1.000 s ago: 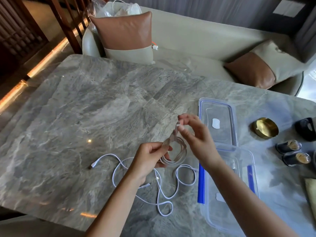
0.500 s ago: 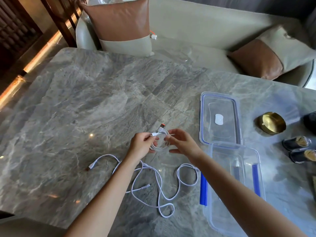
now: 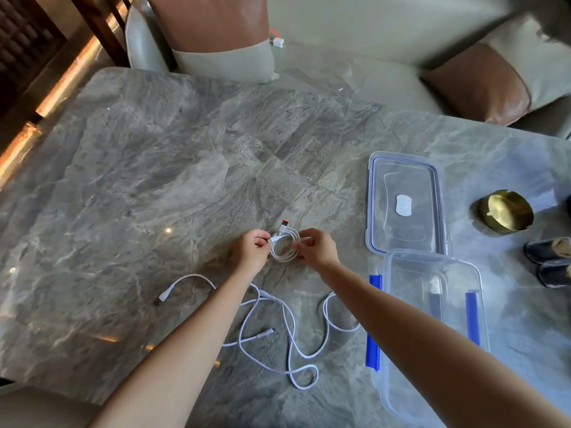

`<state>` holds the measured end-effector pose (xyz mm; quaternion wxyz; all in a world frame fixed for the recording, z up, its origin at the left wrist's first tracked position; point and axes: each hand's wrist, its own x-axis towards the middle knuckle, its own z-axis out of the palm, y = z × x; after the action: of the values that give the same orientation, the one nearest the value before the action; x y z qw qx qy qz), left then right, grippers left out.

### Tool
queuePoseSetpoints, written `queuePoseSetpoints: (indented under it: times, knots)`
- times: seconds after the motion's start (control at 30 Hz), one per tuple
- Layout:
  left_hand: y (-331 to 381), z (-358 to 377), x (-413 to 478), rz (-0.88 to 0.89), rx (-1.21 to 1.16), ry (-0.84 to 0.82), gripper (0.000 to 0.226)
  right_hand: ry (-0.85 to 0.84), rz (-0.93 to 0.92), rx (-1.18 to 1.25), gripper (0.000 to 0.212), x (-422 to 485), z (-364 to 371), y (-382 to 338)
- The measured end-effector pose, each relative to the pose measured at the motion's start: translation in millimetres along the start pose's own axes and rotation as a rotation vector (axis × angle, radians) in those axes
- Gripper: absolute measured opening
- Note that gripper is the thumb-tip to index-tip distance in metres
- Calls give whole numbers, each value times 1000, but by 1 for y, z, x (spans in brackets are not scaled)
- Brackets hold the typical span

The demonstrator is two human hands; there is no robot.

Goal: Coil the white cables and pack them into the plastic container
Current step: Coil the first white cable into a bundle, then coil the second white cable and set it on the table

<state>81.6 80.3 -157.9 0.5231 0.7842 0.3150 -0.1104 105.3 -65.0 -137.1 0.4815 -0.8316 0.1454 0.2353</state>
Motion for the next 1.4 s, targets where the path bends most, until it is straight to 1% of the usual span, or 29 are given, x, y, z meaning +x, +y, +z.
queuePoseSetpoints:
  times: [0.13,0.33,0.43,0.5,0.53,0.6,0.67,0.7,0.73,0.77,0.8,0.87,0.9,0.97,1.07,1.13,1.17,1.23,1.3,1.4]
  knots:
    - [-4,0,1,31,-12,27,21,20,-56,-74,25,4,2,-1]
    - [-10,1,-1,44,-31,14,27,6,-55,-128,28,-1,-3,2]
    - [-9,-1,-5,47,-15,26,30,3,-44,-116,25,-4,-13,4]
    - [-11,-4,-9,33,-17,32,32,2,-73,-170,21,-9,-24,6]
    - [-11,-6,-13,36,-12,53,32,-11,-109,-226,20,-12,-30,6]
    - [-9,-13,-24,106,63,162,27,-95,-193,-412,20,-21,-43,4]
    - [-3,-18,-39,236,140,262,20,-263,-247,-703,24,-32,-53,3]
    - [1,-19,-49,289,150,258,17,-350,-267,-874,25,-39,-55,4]
    - [6,-18,-59,331,159,211,15,-411,-288,-1029,26,-45,-56,6]
    - [9,-15,-69,365,175,133,13,-430,-315,-1151,28,-51,-54,10]
    - [10,-11,-80,391,207,36,11,-411,-346,-1235,29,-57,-52,15]
    - [7,0,-101,420,285,-139,9,-315,-400,-1300,30,-66,-49,24]
    - [3,6,-109,412,312,-195,9,-270,-421,-1298,28,-69,-48,27]
    - [-6,16,-122,372,323,-255,11,-219,-454,-1247,23,-74,-50,32]
    - [-14,26,-133,352,318,-274,17,-220,-481,-1092,18,-79,-55,34]
    - [-15,27,-136,374,318,-233,18,-256,-495,-961,11,-83,-56,30]
    - [-15,26,-137,386,326,-203,17,-267,-502,-889,12,-85,-56,27]
    - [-14,22,-135,409,339,-149,12,-248,-529,-769,15,-89,-55,20]
    - [-11,16,-132,441,337,-96,9,-222,-560,-638,13,-90,-56,11]
    - [-2,5,-127,453,218,-60,10,-196,-578,-424,10,-88,-64,-2]
